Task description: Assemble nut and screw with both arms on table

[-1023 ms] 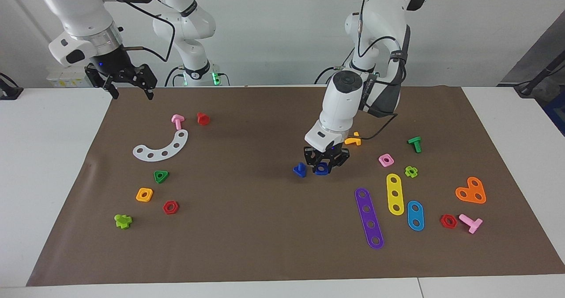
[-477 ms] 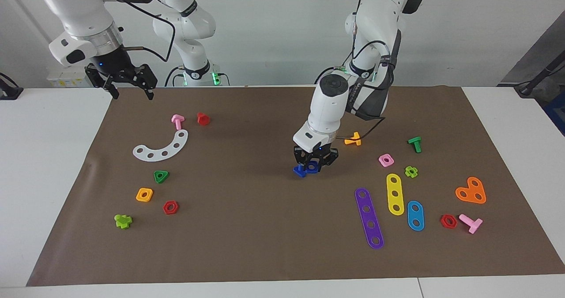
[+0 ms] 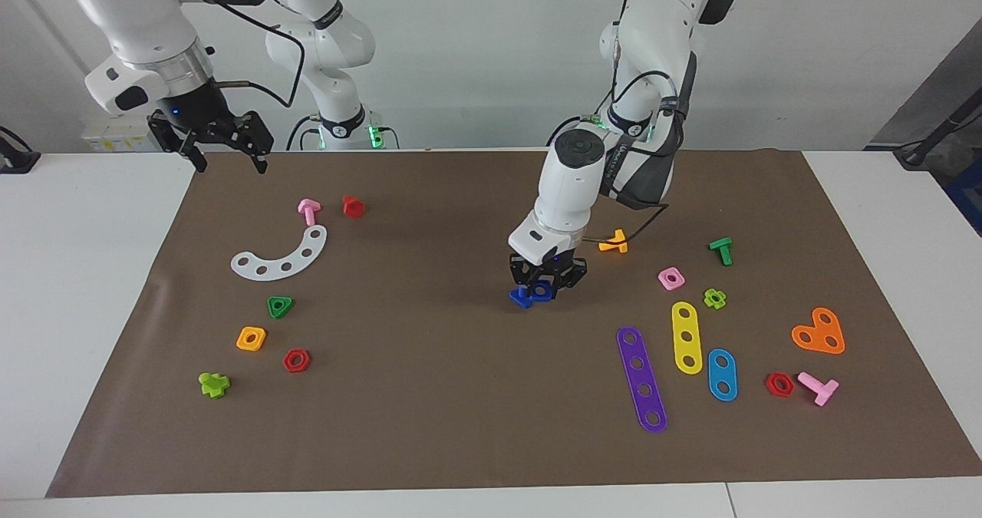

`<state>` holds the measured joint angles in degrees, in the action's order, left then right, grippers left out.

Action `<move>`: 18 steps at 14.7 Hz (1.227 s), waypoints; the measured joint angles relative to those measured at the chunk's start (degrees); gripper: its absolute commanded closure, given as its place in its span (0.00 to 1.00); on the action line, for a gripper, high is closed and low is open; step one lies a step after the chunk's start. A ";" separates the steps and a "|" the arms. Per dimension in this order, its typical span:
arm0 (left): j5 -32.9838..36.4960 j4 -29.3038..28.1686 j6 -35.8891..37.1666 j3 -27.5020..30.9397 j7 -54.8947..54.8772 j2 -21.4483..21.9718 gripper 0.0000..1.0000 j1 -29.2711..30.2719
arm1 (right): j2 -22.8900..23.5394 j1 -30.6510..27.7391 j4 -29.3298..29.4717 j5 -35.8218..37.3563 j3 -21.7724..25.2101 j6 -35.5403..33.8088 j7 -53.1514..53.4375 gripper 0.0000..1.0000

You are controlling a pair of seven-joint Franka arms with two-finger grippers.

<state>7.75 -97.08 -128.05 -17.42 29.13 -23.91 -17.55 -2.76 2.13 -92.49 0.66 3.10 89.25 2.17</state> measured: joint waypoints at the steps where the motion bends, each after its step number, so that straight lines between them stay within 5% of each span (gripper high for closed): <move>1: 0.00 0.00 -0.20 0.00 0.06 -0.15 1.00 -0.15 | 0.00 0.00 0.00 0.00 0.00 0.00 0.00 0.00; 18: 0.03 -3.28 -2.90 -1.58 0.08 -0.95 1.00 -0.21 | 0.00 0.00 0.00 0.00 0.00 0.00 0.00 0.00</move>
<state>7.78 -100.36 -130.95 -19.00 29.21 -24.86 -17.76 -2.76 2.13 -92.49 0.66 3.10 89.25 2.17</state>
